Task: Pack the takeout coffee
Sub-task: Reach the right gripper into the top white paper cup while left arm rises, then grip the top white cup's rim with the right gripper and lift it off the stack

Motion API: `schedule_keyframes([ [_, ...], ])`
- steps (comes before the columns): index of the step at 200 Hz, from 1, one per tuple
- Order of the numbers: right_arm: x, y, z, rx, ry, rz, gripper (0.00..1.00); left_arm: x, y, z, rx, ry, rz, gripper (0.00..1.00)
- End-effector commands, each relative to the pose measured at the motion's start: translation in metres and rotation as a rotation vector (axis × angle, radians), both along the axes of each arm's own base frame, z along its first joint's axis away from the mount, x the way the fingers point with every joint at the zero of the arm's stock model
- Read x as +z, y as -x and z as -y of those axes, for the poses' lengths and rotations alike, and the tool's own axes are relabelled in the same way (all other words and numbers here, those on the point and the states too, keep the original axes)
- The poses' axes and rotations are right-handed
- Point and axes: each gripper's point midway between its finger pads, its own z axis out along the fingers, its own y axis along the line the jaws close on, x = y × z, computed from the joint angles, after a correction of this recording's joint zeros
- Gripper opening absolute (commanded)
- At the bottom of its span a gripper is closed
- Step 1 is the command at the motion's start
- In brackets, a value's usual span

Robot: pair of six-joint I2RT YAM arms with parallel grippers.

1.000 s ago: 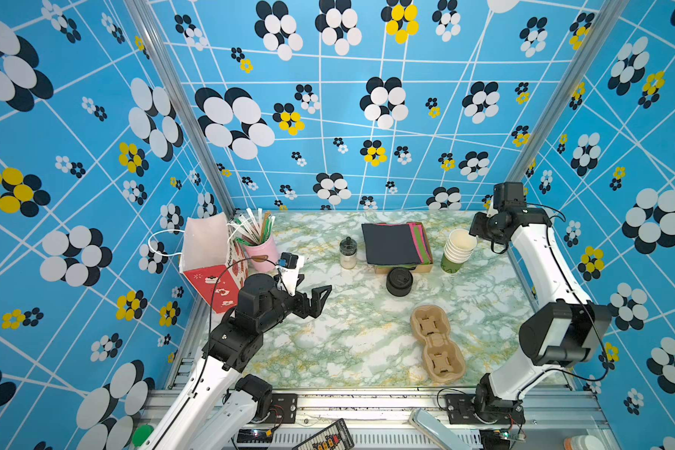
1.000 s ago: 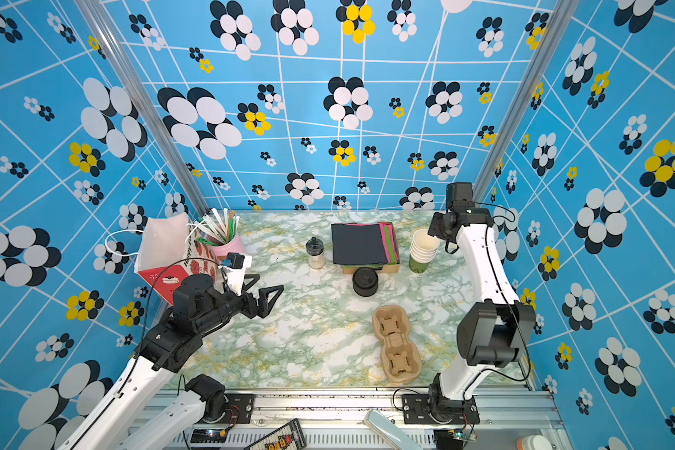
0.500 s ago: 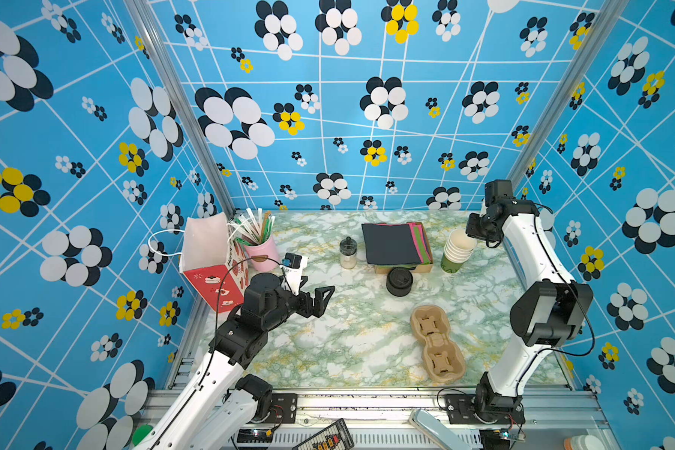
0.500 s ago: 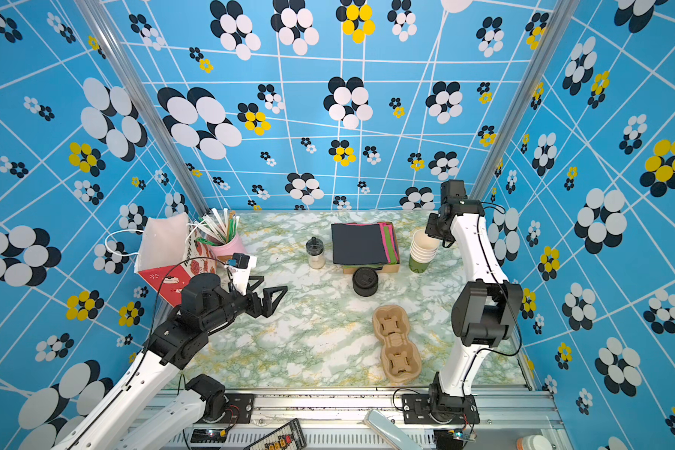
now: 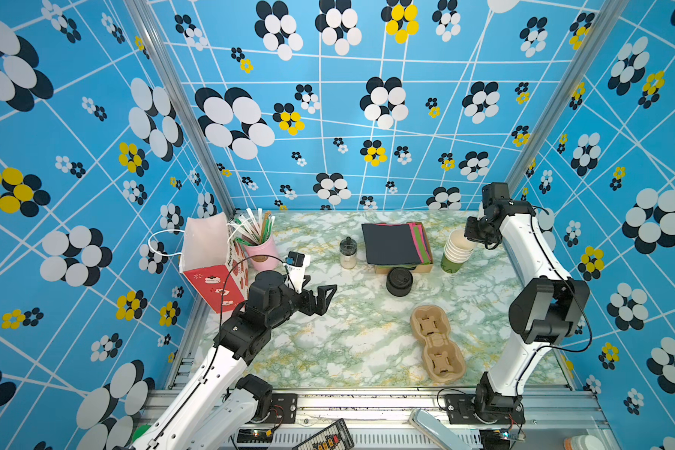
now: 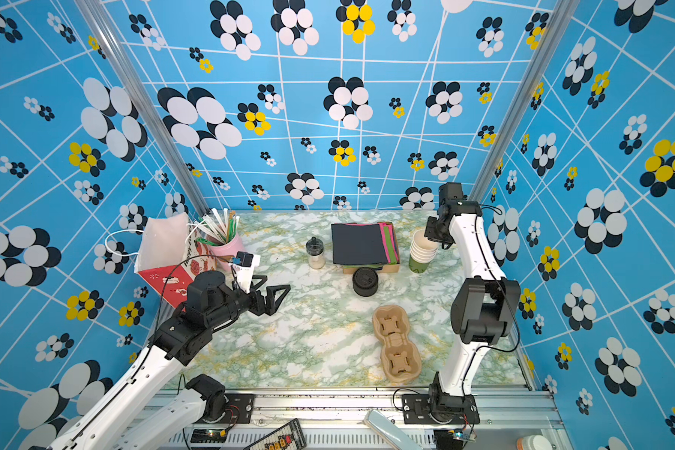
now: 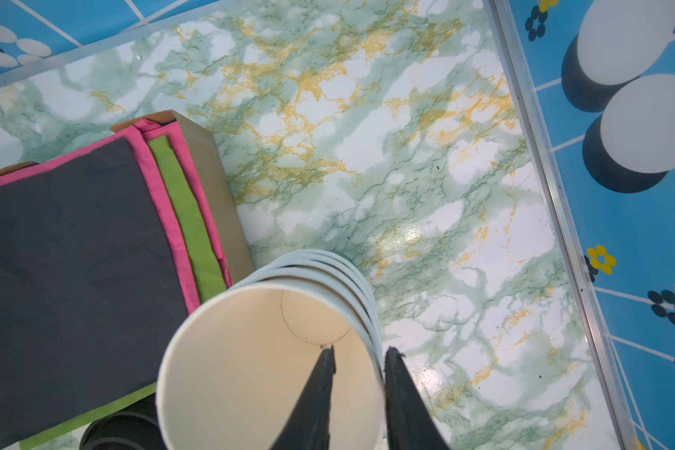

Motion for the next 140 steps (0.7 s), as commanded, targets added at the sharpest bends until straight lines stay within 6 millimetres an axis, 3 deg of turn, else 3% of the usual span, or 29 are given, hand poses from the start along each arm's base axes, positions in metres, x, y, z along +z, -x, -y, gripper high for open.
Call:
schedule_keyframes([
  [1,-0.015,0.006,0.003,0.009,0.001,-0.053,0.25,-0.002,-0.003,0.001,0.01,0.007,0.005,0.98],
  [76,-0.02,0.008,0.005,0.008,-0.003,-0.069,0.09,-0.006,-0.005,0.002,0.015,0.005,-0.009,0.97],
  [140,-0.001,0.01,0.0,0.013,-0.022,-0.023,0.03,-0.006,-0.006,0.003,0.019,0.01,-0.009,0.97],
])
